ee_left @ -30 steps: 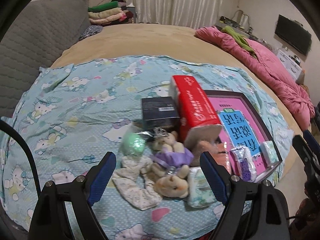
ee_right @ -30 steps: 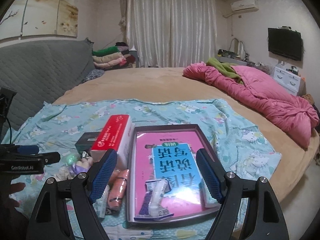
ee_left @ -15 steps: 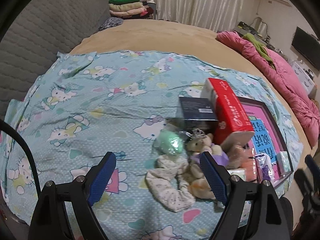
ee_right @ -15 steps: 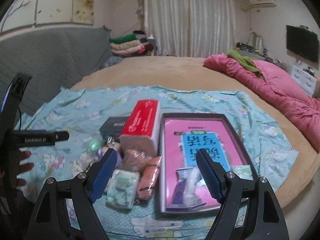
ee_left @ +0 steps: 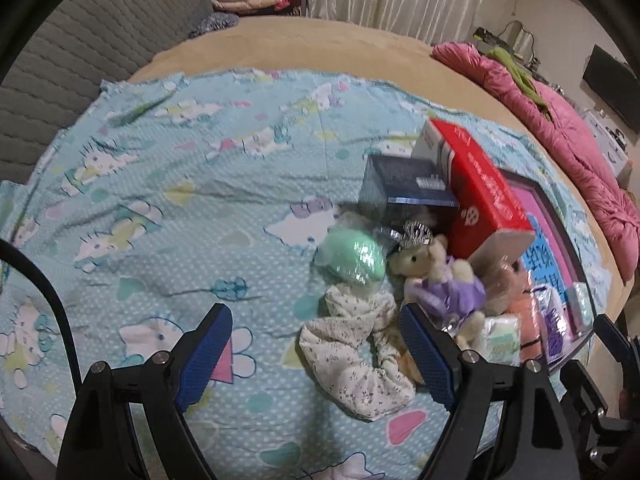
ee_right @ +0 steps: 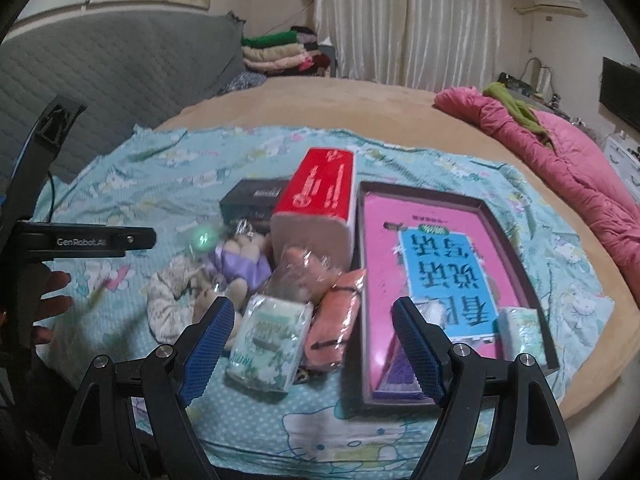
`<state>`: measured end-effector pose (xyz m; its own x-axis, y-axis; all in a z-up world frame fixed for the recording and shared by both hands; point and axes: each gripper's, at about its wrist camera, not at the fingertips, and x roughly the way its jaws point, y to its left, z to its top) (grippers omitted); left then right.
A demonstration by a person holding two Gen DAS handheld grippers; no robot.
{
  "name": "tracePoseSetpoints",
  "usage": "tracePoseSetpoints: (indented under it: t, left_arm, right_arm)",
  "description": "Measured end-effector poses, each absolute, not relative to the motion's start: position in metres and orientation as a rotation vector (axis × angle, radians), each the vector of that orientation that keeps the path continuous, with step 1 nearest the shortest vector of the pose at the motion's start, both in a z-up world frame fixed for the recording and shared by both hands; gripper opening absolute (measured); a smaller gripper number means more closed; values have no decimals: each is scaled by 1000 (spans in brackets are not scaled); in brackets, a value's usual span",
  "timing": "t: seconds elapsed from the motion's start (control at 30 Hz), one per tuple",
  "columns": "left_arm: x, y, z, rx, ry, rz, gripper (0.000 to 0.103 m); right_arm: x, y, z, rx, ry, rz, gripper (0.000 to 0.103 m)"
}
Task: Organize soft objects
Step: 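Move both tools back toward the floral scrunchie and green tissue pack, then grasp the floral scrunchie with the left tool while the right tool grasps another green tissue pack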
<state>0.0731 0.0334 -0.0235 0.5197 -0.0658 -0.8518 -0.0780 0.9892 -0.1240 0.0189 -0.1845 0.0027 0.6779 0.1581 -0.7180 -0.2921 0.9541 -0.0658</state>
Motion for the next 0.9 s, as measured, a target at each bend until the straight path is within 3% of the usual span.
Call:
tracePoseSetpoints:
  t: [0.9]
  left_arm:
    - [84,24,-71,-104,1121,-64,85]
  right_arm:
    - [38,-138,-73,-358,944,297,82]
